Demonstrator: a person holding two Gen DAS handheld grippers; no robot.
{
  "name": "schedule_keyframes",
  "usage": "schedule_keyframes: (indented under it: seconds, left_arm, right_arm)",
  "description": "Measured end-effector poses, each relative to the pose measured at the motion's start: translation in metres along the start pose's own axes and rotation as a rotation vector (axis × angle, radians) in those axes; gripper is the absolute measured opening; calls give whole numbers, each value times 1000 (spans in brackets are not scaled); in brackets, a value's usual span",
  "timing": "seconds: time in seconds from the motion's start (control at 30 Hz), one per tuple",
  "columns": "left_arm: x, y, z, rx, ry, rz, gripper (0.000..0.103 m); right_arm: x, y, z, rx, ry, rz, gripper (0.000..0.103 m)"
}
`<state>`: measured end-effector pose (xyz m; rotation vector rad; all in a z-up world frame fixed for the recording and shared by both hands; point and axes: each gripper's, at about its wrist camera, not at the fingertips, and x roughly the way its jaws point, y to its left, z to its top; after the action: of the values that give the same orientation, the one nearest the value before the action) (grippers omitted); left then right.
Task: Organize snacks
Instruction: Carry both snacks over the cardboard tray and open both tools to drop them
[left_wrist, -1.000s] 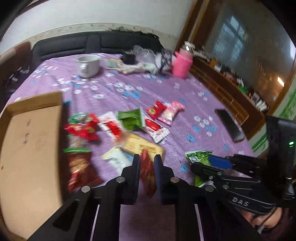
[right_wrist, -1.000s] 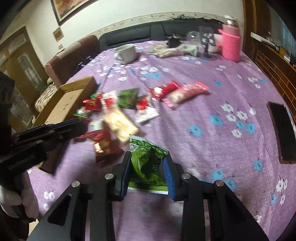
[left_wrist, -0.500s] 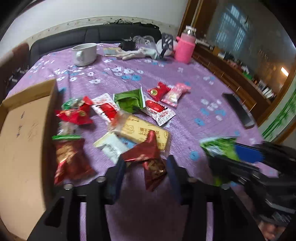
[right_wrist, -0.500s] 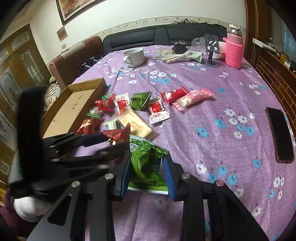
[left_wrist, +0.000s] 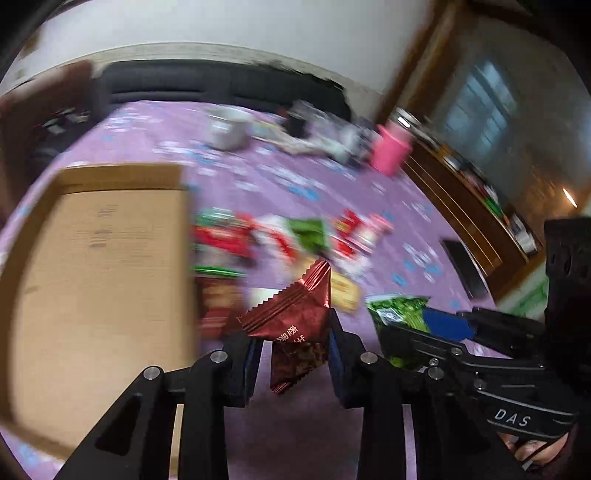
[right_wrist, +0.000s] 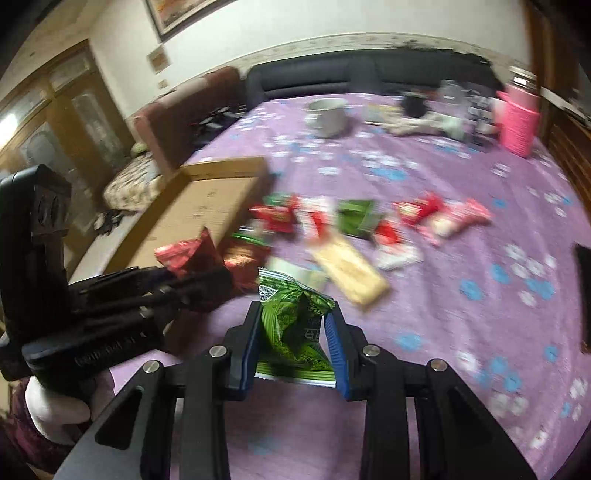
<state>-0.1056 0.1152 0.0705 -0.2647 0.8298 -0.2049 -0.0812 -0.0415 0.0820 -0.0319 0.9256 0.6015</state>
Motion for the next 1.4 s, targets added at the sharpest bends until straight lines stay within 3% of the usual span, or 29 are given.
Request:
schedule_keyframes:
  seconds: [0.1,0.3,0.57,1.03,1.2,1.3,1.33,1.4]
  left_arm:
    - [-30,44,0,-59,-47,122,33]
    - [-58,121,-10,-185,-73,264,34]
    - [-48,156,-27,-242,-37,264,34]
    - [-46,160,-30,-247,-51,281,34]
    - [-54,154,-30,-229,-71,302,47]
    - [-62,149,-29,-212,-91,336,61]
    - [-65,147,-28,-205,-99,357,68]
    - [-70,142,-27,-193,-113,391,73]
  right_arm:
    - [17,31,13,-36,24,72,32]
    - [68,93,27,-111,106,136,33]
    - [118,129,22,-149,189,117,33]
    - [132,144,19,-174,208,95,33]
    - [132,148,20,-188,192,83,33]
    - [128,149,21,-190,176,85,35]
    - [125,150,21,-190,169,84,38]
    - [119,151,23,-191,151,83,43]
